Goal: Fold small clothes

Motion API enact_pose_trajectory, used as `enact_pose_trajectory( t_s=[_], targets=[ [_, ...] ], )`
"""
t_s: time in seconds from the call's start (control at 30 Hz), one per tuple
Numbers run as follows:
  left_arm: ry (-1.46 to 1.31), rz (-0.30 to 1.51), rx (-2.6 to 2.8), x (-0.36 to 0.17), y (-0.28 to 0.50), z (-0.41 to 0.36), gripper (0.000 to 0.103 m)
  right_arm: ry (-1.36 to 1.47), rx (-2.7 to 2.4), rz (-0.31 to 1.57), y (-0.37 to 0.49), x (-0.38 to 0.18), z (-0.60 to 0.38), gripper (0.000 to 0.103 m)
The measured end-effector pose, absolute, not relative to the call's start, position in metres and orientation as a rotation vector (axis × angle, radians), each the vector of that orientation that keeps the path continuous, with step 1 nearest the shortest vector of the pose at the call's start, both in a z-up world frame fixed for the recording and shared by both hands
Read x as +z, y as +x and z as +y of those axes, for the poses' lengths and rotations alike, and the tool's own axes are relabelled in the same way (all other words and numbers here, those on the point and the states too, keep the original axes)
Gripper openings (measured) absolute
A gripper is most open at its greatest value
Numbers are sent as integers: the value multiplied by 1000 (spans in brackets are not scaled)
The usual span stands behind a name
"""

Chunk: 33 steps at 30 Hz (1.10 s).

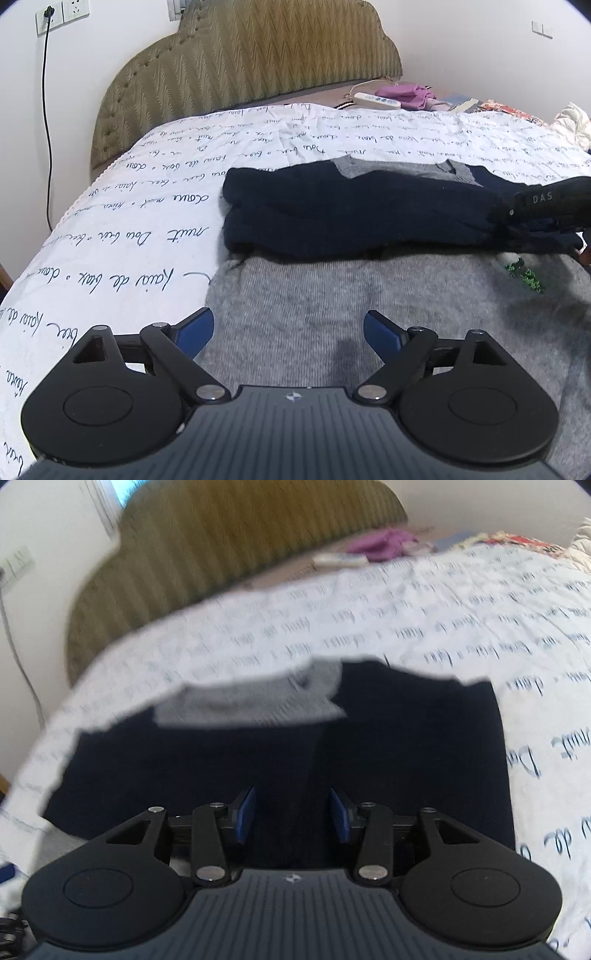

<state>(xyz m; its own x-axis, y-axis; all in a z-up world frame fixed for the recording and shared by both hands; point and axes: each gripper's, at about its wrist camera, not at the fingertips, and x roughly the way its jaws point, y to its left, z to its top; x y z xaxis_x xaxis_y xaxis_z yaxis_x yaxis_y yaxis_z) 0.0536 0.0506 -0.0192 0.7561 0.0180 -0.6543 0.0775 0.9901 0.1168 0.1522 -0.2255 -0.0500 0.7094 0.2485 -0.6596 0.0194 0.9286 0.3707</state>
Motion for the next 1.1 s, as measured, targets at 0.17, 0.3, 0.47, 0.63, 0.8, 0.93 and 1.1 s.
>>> enact_pose_trajectory(
  t_s=[0.17,0.3,0.47,0.63,0.8,0.93,1.1],
  targets=[
    [129,714,-38,-19,48,51,90,379,137,738,133,-39,-226,43],
    [110,720,-45,-19,46,49,90,360,142,731,117,-33,-223,44],
    [107,719,-57,-18,41,45,90,346,160,720,95,-29,-219,57],
    [98,725,-67,-20,34,42,90,284,172,710,71,-27,-209,60],
    [90,731,-72,-22,27,40,90,295,181,723,55,-32,-209,63],
    [87,735,-72,-23,22,39,90,303,181,738,46,-36,-208,63],
    [79,740,-67,-25,17,38,90,253,161,734,34,-38,-204,67]
  ],
)
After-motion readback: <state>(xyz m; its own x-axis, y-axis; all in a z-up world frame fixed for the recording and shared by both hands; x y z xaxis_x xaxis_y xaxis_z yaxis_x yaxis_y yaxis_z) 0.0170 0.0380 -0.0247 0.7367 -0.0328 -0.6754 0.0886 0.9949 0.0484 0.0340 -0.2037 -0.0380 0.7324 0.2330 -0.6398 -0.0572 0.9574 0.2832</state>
